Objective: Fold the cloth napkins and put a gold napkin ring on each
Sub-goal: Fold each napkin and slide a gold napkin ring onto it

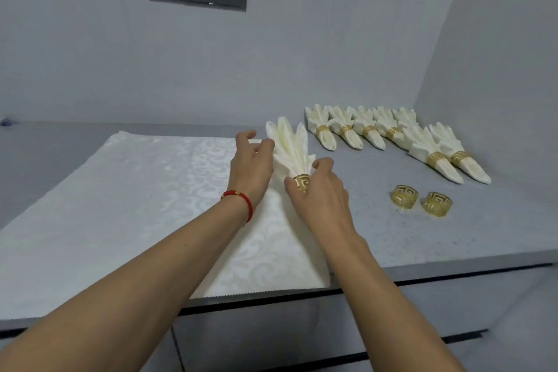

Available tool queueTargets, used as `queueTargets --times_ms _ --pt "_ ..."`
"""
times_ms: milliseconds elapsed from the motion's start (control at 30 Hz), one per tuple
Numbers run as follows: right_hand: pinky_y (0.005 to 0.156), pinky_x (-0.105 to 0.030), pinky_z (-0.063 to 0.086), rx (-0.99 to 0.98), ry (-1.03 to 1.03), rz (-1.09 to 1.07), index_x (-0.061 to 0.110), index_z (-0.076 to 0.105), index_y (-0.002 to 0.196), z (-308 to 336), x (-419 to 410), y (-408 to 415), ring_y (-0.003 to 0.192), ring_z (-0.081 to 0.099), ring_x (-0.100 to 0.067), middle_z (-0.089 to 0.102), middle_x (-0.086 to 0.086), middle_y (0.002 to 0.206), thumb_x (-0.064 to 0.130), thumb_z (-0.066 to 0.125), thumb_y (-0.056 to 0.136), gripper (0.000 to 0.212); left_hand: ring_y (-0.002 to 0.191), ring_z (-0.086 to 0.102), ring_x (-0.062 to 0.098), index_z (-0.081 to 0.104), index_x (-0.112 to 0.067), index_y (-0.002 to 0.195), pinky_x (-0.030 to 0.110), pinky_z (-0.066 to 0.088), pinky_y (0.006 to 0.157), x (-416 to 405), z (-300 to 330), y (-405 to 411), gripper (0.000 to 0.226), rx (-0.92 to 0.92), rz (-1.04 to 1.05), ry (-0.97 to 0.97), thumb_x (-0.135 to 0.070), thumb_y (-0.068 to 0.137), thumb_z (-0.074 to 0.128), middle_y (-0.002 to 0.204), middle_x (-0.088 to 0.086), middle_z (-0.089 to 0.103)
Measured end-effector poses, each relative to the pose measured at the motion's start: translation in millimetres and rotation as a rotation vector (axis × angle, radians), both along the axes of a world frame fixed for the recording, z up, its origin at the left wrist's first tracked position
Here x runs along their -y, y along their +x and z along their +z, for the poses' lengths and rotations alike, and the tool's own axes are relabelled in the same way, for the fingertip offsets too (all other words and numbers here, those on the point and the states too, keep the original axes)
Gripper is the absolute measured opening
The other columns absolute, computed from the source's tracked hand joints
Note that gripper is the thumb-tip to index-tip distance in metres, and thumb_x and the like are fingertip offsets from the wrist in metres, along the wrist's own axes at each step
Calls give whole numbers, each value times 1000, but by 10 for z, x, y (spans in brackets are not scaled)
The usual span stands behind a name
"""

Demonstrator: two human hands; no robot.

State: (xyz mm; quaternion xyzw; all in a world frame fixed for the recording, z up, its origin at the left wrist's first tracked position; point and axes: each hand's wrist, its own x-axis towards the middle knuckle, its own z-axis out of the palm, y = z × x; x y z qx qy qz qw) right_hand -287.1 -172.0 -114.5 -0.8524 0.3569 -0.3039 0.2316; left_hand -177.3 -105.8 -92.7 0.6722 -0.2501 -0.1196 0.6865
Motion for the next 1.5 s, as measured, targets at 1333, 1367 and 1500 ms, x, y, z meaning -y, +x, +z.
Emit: queueTargets --times_ms 1333,1367,1500 --pt "97 -44 35 -330 -504 -327 20 61 119 63 2276 -355 117 46 -26 57 -5 123 33 52 96 28 116 55 17 57 -19 125 28 43 97 1532 -532 -512 31 380 -350 464 -11 96 49 128 -1 58" --pt "96 -43 33 -311 -502 -254 22 61 117 77 2076 -349 116 46 -24 56 -2 122 32 52 95 26 107 59 15 58 -21 121 24 45 86 1462 -487 -494 31 269 -356 401 -6 96 48 125 -2 59" --pt "93 -42 34 -377 -343 8 26 62 112 108 1404 -327 113 50 -22 57 1 115 34 53 96 20 101 61 12 65 -24 101 21 45 77 1018 -342 -287 29 201 -223 298 -1 91 50 112 -6 64"
